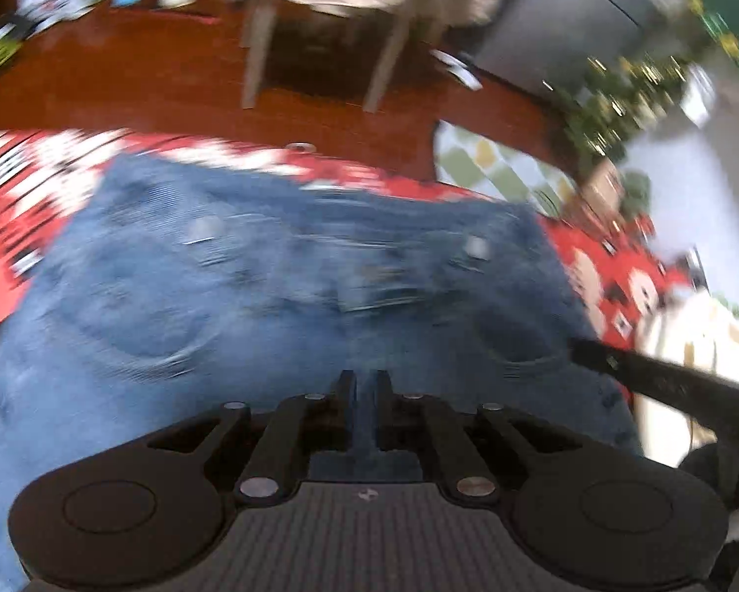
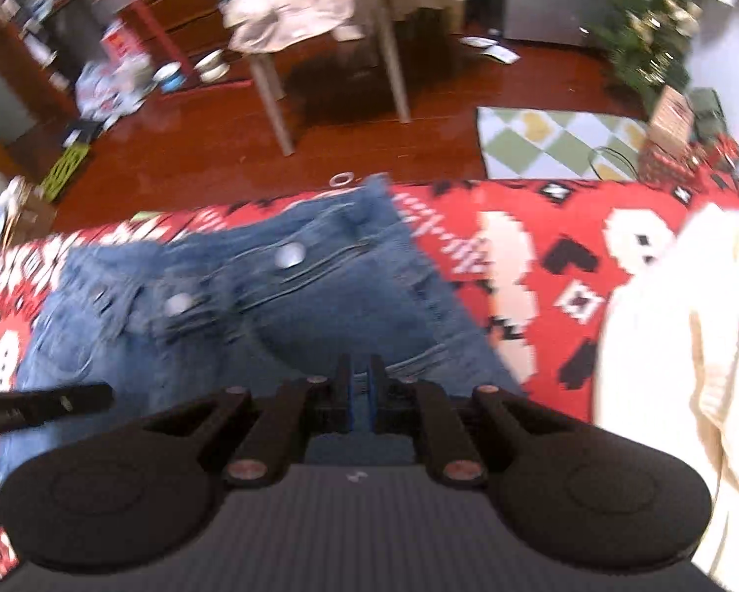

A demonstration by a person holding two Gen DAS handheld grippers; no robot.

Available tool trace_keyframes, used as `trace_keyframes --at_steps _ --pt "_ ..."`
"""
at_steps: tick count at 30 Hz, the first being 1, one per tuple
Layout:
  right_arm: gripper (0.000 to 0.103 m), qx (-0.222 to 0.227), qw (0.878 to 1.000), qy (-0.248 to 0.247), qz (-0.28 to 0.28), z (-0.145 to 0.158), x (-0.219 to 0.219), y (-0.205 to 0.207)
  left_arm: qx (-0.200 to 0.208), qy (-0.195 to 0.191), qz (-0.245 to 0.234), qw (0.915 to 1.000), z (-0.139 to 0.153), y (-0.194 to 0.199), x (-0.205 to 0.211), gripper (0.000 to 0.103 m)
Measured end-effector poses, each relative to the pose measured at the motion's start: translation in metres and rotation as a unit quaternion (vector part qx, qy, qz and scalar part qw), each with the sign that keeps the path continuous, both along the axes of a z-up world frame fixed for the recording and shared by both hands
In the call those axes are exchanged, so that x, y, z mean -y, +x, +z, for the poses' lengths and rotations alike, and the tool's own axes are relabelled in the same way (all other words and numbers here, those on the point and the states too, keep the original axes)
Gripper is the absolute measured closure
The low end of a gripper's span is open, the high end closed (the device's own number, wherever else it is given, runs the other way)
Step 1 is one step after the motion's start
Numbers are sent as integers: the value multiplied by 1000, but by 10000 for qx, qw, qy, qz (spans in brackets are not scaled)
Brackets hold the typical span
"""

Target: Fold clothes

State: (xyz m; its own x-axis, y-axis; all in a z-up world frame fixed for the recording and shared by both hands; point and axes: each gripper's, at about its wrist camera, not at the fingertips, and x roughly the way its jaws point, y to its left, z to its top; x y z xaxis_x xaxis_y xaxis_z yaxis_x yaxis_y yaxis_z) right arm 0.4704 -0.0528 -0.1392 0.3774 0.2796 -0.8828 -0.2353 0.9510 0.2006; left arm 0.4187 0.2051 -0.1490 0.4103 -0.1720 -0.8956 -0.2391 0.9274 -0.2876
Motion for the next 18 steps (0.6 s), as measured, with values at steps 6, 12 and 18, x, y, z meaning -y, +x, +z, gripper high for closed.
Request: trace_keyframes --at_steps 6,12,18 --pt "95 -53 9994 175 -305 -26 21 41 -97 299 -624 9976 -21 35 44 97" --pt "103 -106 9997 -15 -208 -35 23 73 -292 243 -577 9976 -31 42 42 96" --pt "94 38 9993 329 179 -21 9 76 -384 139 -550 9976 -30 46 38 96"
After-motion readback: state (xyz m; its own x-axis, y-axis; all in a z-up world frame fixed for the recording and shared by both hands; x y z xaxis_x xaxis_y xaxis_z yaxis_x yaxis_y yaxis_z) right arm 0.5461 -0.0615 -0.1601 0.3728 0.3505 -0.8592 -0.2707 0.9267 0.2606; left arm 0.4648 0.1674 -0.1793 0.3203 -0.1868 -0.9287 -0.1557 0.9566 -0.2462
